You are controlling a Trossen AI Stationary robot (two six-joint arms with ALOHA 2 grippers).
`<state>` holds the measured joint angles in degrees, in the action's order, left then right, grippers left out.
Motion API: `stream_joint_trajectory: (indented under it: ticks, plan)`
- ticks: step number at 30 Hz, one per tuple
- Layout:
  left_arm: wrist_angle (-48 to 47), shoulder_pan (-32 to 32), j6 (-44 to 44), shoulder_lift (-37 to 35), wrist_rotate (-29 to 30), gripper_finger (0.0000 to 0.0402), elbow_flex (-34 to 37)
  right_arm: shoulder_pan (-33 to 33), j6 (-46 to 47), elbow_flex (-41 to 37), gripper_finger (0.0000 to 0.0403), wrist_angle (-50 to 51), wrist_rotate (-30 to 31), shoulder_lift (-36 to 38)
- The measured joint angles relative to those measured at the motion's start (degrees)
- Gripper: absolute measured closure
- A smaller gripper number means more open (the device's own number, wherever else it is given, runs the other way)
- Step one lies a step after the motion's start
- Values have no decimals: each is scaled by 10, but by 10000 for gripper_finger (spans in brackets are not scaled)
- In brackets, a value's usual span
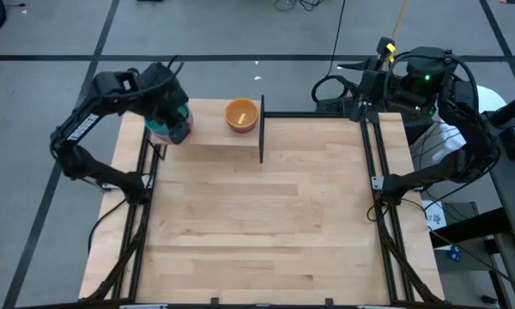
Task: Place and stack bowls onto a shelf
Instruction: Return to Home Position
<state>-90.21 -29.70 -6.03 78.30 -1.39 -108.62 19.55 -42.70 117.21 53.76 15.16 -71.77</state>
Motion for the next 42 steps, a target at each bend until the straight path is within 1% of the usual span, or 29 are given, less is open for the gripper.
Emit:
stream_joint_trajectory:
  ticks: [1,4,8,16,20,26,31,36,39,41,42]
  plan:
    - [-1,8,-3,-3,1,298,3,0,0,0,292,0,0,0]
    - [0,28,-50,-15,4,298,34,0,0,0,292,0,0,0]
    - [2,45,-91,-26,35,298,88,0,0,0,292,0,0,0]
    - [2,51,-179,-53,63,298,222,0,0,0,292,0,0,0]
    - [2,53,-195,-53,84,298,260,0,0,0,292,0,-2,0]
    - [2,54,-192,-54,149,298,278,0,-1,0,292,-1,-2,0]
    - [2,54,-180,-54,198,298,280,0,-2,0,292,-1,-2,0]
    - [2,54,-162,-54,215,298,280,0,-2,0,292,-1,-2,0]
    - [3,53,-174,-54,240,298,280,0,11,0,292,2,-3,0]
    - [2,54,-190,-54,229,298,275,0,44,0,292,25,-11,0]
    - [2,56,-195,-54,214,298,271,0,63,0,292,43,-20,0]
